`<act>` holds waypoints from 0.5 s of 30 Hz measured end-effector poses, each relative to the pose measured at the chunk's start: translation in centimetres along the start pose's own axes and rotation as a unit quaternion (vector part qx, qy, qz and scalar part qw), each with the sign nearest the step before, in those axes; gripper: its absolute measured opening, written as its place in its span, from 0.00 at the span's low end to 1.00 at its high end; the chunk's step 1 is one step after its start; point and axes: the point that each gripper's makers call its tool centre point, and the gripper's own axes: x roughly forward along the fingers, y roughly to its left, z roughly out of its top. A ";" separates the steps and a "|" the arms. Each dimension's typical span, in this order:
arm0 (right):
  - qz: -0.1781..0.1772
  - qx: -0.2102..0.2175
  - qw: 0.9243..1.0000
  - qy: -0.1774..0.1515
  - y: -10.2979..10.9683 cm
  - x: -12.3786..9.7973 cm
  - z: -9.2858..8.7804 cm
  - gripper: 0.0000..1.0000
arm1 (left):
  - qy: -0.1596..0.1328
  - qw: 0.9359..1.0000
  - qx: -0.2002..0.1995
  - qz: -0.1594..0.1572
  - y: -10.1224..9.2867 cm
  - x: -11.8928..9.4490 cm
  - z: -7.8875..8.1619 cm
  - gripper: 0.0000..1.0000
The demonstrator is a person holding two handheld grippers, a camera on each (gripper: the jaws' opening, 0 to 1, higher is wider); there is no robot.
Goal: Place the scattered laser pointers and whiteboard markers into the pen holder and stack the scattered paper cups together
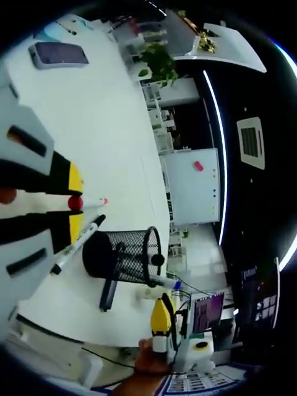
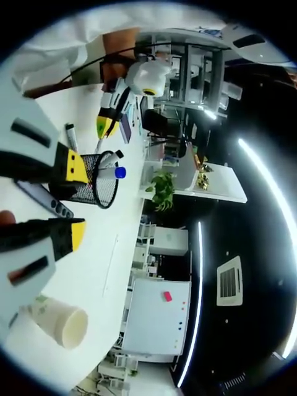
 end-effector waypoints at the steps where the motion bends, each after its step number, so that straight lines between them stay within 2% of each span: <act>1: 0.001 0.000 1.000 0.000 0.0 0.0 0.0 0.21 | -0.001 1.000 0.000 0.001 0.1 0.0 0.0 0.11; 10: 0.001 -0.001 1.000 -0.001 0.0 0.2 0.0 0.21 | -0.024 1.000 -0.007 0.004 1.1 -0.3 1.5 0.11; 15: 0.002 -0.003 1.000 0.001 -0.1 0.1 -0.1 0.21 | -0.024 1.000 -0.010 0.007 1.6 -0.4 1.8 0.11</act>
